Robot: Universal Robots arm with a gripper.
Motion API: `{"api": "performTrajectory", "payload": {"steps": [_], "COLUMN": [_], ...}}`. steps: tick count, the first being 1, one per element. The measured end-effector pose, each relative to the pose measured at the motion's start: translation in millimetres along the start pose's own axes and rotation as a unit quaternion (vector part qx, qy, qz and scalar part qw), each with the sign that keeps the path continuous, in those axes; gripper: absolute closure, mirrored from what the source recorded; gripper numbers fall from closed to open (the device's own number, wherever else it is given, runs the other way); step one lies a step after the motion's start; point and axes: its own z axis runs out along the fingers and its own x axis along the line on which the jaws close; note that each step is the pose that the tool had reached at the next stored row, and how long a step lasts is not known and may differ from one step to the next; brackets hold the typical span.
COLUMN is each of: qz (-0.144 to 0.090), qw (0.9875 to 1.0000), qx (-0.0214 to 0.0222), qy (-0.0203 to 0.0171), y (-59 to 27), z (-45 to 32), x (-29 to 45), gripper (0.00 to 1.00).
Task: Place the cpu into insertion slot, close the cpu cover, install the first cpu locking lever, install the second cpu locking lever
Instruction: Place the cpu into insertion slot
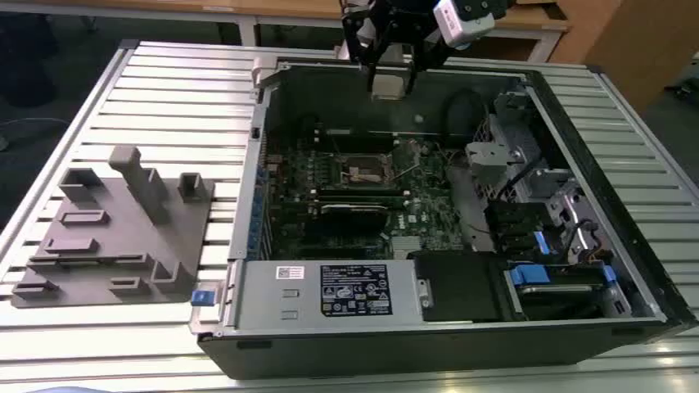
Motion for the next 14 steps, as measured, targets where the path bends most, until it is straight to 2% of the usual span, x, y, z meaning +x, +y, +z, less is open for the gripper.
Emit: {"api": "performTrajectory", "payload": {"steps": [7,14], "qz": [0.0,0.0], "qw": [1.0,1.0], "qx": [0.0,0.0001], "qy": [0.0,0.0], "y": [0.0,-0.4], "z": [0.4,4.6], "x": [0.0,-0.1], "gripper": [0.46,0.46]}}
